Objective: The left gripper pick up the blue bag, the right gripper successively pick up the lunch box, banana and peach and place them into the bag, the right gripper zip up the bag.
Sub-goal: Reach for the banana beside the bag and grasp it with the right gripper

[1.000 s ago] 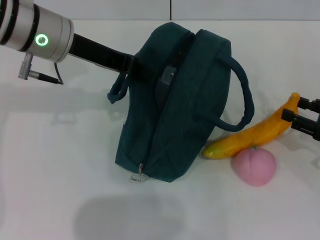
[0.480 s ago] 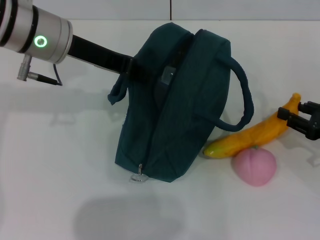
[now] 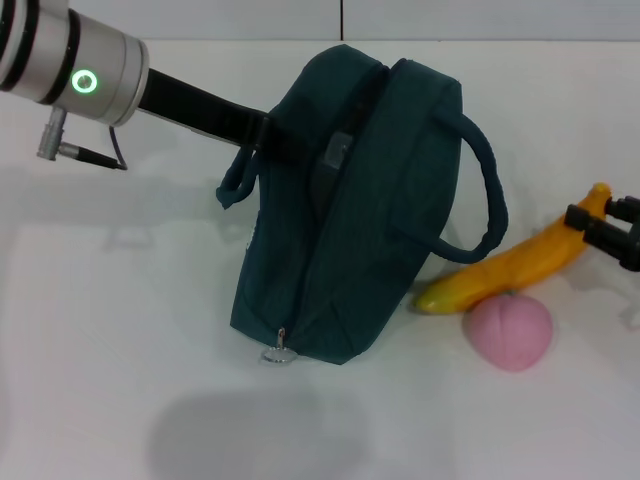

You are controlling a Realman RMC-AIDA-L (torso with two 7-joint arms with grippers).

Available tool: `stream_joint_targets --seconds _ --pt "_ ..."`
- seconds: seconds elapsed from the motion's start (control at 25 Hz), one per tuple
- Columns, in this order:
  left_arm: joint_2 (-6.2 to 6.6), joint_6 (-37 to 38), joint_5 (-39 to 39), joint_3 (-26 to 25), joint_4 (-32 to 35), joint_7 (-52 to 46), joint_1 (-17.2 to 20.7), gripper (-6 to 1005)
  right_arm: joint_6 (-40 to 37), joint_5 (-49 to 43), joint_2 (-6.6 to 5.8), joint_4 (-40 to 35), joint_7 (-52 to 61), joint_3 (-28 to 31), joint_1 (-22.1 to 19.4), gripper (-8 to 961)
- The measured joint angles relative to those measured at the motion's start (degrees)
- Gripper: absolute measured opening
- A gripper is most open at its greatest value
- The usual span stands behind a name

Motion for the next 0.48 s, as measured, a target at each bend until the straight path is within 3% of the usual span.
stream_joint_targets --seconds 0.2,0.48 --pt "-0.03 0.00 -0.01 0.00 0.00 0.00 0.26 44 -1.63 5.47 -0.43 0.87 1.08 0.11 -1.09 423" --pt "-0.11 0.00 -0.01 0.06 0.00 0.00 0.10 44 -2.51 8.09 -0.70 1.03 1.75 0.60 -2.20 301"
